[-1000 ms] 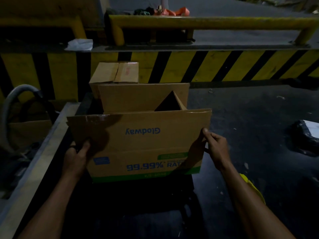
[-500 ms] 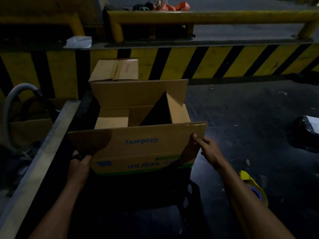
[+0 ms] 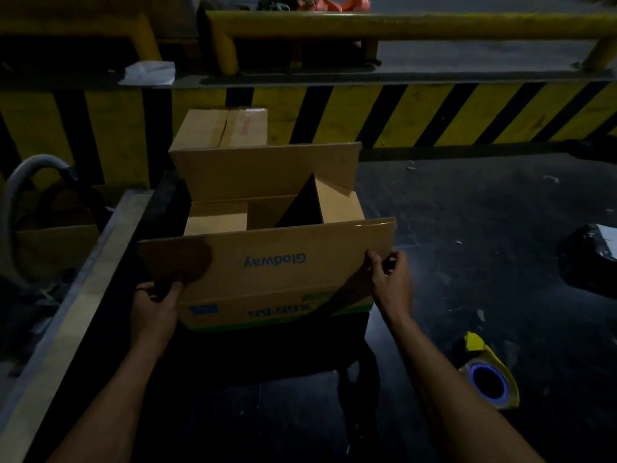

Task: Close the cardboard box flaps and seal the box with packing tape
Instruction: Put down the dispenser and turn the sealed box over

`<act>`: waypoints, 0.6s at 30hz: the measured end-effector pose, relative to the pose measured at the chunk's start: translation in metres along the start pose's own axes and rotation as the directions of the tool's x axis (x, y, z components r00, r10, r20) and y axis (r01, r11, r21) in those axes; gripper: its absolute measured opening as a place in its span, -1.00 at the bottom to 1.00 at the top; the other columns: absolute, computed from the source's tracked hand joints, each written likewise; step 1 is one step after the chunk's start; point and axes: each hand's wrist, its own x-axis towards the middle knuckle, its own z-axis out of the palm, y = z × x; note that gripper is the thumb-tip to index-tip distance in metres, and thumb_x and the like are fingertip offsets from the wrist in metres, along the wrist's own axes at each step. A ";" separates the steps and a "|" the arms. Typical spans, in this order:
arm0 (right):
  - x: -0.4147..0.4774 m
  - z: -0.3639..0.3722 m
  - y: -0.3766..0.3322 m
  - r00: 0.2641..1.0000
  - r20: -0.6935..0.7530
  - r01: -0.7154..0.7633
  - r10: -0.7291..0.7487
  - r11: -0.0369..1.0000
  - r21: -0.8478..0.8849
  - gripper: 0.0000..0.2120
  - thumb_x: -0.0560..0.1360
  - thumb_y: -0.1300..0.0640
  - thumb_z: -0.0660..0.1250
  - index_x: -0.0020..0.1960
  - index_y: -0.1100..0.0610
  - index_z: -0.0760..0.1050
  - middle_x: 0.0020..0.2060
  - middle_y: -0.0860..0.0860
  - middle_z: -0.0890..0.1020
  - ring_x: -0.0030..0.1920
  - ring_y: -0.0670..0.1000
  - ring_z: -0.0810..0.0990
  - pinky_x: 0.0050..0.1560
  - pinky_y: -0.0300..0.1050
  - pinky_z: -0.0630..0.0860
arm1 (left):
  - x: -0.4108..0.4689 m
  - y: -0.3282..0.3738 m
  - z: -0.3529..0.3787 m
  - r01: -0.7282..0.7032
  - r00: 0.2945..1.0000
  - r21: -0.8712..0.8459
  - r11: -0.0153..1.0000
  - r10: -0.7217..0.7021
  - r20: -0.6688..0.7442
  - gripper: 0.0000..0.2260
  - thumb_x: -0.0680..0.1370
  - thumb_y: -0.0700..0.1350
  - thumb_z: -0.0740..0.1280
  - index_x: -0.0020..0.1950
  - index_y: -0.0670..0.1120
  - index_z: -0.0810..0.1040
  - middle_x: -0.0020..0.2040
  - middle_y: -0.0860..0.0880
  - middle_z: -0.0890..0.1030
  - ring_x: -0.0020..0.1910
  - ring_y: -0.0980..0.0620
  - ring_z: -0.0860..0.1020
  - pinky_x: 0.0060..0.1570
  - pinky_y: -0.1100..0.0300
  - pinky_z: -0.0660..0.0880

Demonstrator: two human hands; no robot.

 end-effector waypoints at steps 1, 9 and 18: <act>0.002 -0.001 -0.004 1.000 0.002 0.008 -0.008 0.999 -0.031 -0.47 0.41 -0.45 0.21 0.03 -0.02 0.46 -0.10 -0.06 0.64 -0.09 -0.02 0.64 -0.08 0.11 0.62 | 0.002 -0.001 0.000 0.003 1.000 0.027 1.000 -0.003 0.005 -0.56 0.57 0.10 0.39 0.29 -0.16 0.44 0.13 -0.15 0.55 0.07 -0.17 0.54 0.03 -0.05 0.46; 0.019 0.003 -0.007 0.999 -0.041 0.028 -0.033 0.993 -0.118 -0.23 0.39 -0.47 0.27 0.43 -0.07 0.23 0.30 0.13 0.50 0.16 0.08 0.56 0.08 0.16 0.57 | 0.006 0.015 0.013 0.025 0.995 0.114 0.993 -0.014 -0.100 -0.38 0.49 0.19 0.46 0.33 -0.19 0.35 0.15 -0.17 0.50 0.02 -0.17 0.51 -0.09 0.01 0.37; 0.026 0.016 0.026 0.941 0.309 0.294 -0.136 0.781 -0.551 -0.51 0.63 -0.17 0.02 0.49 0.02 0.24 0.51 0.24 0.21 0.16 0.23 0.53 0.09 0.13 0.54 | 0.011 0.006 0.034 -0.249 0.967 0.515 0.820 0.235 0.092 -0.53 0.66 -0.03 0.26 0.56 -0.12 0.32 0.56 -0.21 0.24 0.45 -0.30 0.32 0.36 -0.12 0.35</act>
